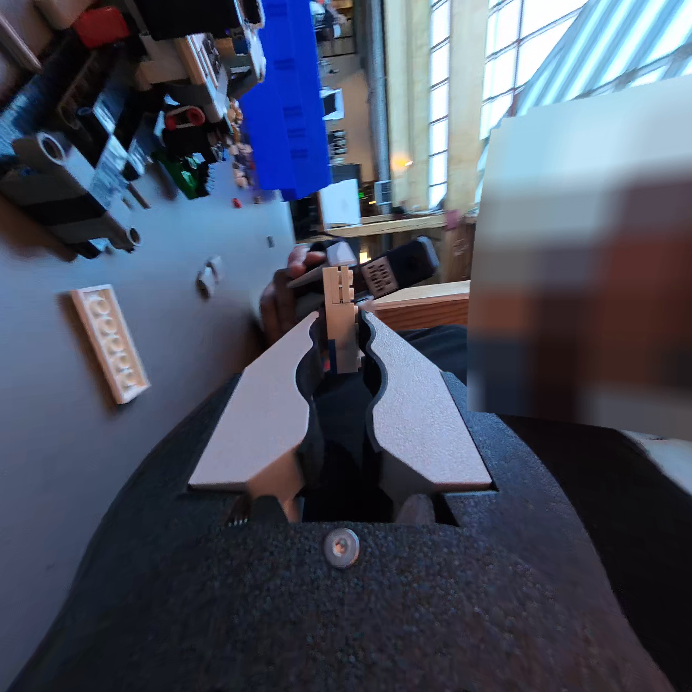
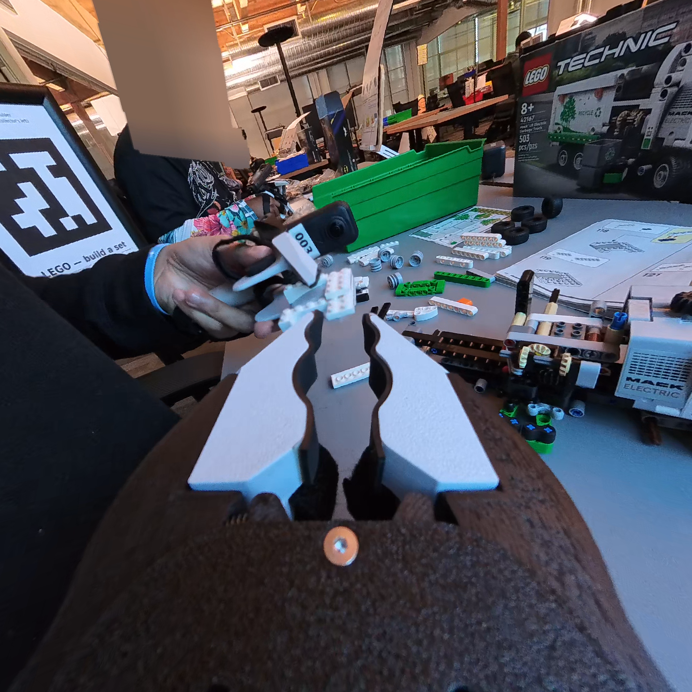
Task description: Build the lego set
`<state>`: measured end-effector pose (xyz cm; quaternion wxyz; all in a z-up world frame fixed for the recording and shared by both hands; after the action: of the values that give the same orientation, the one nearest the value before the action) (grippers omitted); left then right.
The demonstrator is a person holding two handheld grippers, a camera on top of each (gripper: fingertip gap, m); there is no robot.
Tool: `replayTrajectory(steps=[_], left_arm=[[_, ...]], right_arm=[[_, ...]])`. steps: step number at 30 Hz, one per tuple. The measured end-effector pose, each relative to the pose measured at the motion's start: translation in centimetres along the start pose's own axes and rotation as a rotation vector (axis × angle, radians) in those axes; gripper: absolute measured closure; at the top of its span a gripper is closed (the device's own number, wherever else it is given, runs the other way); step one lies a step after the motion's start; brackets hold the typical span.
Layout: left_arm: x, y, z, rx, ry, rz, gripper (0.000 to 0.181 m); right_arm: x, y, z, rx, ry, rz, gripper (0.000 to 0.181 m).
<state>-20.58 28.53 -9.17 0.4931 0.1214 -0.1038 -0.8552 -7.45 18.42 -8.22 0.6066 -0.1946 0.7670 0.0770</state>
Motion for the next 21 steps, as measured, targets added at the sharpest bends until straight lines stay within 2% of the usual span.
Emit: replayTrajectory(steps=[4, 8, 12, 15, 18, 21], left_arm=[[0.6, 0.1, -0.2, -0.103, 0.095, -0.06, 0.167], [1.2, 0.1, -0.2, -0.108, 0.143, -0.066, 0.168], [1.9, -0.1, -0.9, -0.137, 0.198, -0.094, 0.168], [2.4, -0.5, -1.0, -0.126, 0.219, -0.109, 0.168], [2.9, -1.0, -0.6, -0.111, 0.241, -0.119, 0.168], [3.1, -1.4, -0.3, -0.161, 0.294, -0.151, 0.168]], right_arm=[[-0.3, -0.3, -0.1, -0.034, 0.031, 0.023, 0.16], [-0.6, -0.2, 0.2, -0.095, 0.083, 0.002, 0.16], [-1.1, 1.1, 0.4, -0.209, 0.142, -0.181, 0.155], [-1.0, 2.7, -0.1, -0.275, 0.119, -0.312, 0.156], [-1.0, 3.9, -1.0, -0.306, 0.082, -0.365, 0.157], [-1.1, 4.8, -1.7, -0.315, 0.103, -0.395, 0.157]])
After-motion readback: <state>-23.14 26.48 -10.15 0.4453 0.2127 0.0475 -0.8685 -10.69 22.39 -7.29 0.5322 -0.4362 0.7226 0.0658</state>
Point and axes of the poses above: each gripper's, where its closed fingertips meet, y out along the fingers, x out of its underside, z = x × y across the jaws, the point moved 7 cm from there along -y, back along the fingers, and after that the axes turned 14 degrees about x, right-handed, at the moved point
